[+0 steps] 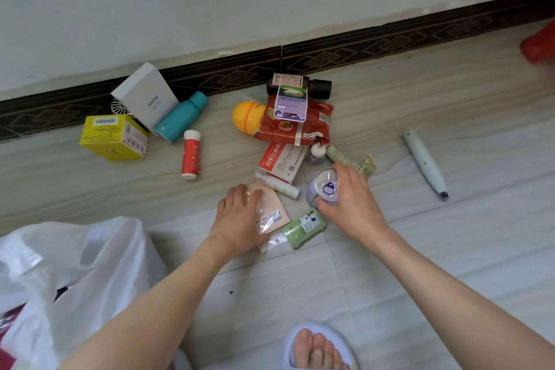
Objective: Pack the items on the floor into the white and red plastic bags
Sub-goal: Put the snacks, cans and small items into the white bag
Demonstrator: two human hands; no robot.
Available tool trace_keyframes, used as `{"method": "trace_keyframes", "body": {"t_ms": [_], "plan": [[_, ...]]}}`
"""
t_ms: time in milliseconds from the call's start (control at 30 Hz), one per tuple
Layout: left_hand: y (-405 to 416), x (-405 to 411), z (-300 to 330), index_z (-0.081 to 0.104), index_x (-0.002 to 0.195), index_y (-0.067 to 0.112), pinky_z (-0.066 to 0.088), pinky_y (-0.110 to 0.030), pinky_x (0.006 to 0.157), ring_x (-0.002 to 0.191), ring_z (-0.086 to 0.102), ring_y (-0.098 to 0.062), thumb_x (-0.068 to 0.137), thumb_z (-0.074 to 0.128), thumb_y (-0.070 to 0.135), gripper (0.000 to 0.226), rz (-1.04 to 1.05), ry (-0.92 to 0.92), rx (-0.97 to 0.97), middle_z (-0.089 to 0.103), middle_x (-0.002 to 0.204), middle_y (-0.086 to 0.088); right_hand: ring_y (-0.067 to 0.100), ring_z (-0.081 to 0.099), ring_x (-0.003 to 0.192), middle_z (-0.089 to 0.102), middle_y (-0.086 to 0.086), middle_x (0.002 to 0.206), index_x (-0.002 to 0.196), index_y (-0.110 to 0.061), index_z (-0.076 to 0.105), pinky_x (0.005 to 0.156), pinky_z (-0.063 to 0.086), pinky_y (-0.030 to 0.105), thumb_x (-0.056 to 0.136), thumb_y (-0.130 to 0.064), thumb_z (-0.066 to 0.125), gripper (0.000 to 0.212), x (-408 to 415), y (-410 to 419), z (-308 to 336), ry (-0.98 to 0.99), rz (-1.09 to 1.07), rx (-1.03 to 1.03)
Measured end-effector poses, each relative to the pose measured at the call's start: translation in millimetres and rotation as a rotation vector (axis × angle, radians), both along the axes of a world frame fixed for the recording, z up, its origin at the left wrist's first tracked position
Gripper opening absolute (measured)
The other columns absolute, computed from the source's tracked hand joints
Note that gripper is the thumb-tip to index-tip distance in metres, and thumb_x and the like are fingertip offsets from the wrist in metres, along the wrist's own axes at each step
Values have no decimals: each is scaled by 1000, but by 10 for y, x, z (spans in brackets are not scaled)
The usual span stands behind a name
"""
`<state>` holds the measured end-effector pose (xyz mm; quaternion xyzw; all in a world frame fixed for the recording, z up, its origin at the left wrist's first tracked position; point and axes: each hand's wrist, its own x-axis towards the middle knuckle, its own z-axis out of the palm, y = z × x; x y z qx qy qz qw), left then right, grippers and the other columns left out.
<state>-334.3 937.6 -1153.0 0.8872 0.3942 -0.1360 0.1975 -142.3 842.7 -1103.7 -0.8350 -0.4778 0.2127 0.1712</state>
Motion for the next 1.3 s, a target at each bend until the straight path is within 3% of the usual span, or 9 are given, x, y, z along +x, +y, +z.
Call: {"method": "trace_keyframes", "body": {"t_ms": [233, 367, 467, 533, 800, 967, 1100, 1200, 1300], "plan": [[96, -22, 68, 36, 131, 13, 36, -41, 98, 118, 29, -32, 68, 69, 44, 77, -104, -9, -16, 31, 130, -15, 25, 48, 114, 47, 7, 127, 130, -11, 37, 84, 35, 25, 78, -28, 69, 64, -95, -150, 28, 104, -75, 19], [67, -95, 122, 45, 125, 8, 52, -43, 80, 122, 40, -35, 78, 56, 36, 56, -219, -12, 18, 42, 131, -17, 25, 50, 112, 47, 6, 128, 130, -12, 37, 81, 37, 27, 77, -29, 69, 64, -83, -143, 31, 106, -76, 8], [56, -148, 131, 64, 88, 6, 50, -31, 39, 77, 66, -29, 72, 41, 33, 39, -320, -102, 153, 66, 87, -13, 24, 51, 111, 48, 5, 128, 130, -13, 37, 80, 36, 26, 76, -27, 70, 64, -99, -155, 43, 99, -87, 20], [42, -201, 135, 64, 75, 7, 41, -25, 29, 62, 65, -24, 74, 40, 25, 31, -352, -158, 253, 66, 72, -7, 24, 51, 110, 50, 5, 124, 127, -12, 40, 79, 35, 25, 76, -23, 71, 62, -124, -191, 61, 87, -71, 40], [259, -248, 782, 63, 70, 11, 29, -20, 29, 36, 52, -27, 78, 36, 22, 30, -182, -243, 394, 60, 51, -3, 22, 52, 108, 54, 3, 119, 122, -13, 45, 76, 28, 12, 69, -19, 75, 62, -336, -267, 312, 108, -161, 206], [496, -348, 1553, 56, 71, 8, 39, -33, 40, 48, 55, -37, 80, 31, 26, 32, -106, -348, 391, 60, 57, -13, 22, 49, 115, 53, 3, 123, 125, -15, 46, 87, 31, 17, 67, -27, 73, 66, -580, -123, 785, 112, -180, 288], [527, -586, 2292, 59, 72, 5, 48, -39, 52, 59, 57, -40, 79, 51, 10, 12, 15, -450, 394, 61, 61, -18, 24, 51, 112, 57, 4, 118, 124, -16, 47, 88, 36, 26, 62, -41, 57, 68, -848, -5, 1365, 65, -99, 317], [402, -922, 2736, 58, 73, 3, 47, -39, 57, 62, 54, -39, 81, 52, 12, 14, 110, -523, 416, 57, 59, -14, 24, 53, 110, 57, 3, 117, 122, -16, 47, 88, 39, 29, 65, -40, 61, 63, -1060, 39, 1848, 48, 7, 359], [231, -1417, 3022, 55, 69, 2, 35, -33, 57, 58, 40, -30, 82, 51, 6, 14, 282, -619, 401, 46, 57, -6, 23, 53, 111, 57, 2, 119, 121, -18, 46, 90, 38, 29, 70, -36, 66, 58, -1336, 90, 2306, 58, 132, 364]]}}
